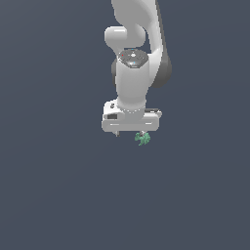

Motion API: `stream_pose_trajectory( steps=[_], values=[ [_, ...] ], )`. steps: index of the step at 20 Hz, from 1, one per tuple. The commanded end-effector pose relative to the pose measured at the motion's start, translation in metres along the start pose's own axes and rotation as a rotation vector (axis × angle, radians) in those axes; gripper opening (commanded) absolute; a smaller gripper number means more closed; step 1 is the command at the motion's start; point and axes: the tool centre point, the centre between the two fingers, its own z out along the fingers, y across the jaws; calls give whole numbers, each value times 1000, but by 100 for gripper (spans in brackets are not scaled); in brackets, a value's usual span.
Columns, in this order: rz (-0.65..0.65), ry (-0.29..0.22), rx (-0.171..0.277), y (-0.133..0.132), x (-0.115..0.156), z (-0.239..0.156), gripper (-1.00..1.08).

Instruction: Pick up the object and move it to a goal position.

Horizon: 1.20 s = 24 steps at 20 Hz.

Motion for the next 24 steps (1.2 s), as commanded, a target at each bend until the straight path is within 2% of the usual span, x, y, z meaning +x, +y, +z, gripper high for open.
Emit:
stream_pose_trajectory(
  steps=[1, 4, 9, 12, 18, 24],
  values=[
    [0, 0, 0, 0, 0, 0, 100],
    [8, -4, -3, 6, 0, 1, 100],
    [50, -19, -15, 31, 0, 4, 100],
    [61, -19, -16, 35, 0, 2, 100],
    [17, -23, -15, 25, -5, 10, 100],
    [-110, -36, -10, -2, -23, 34, 100]
  ],
)
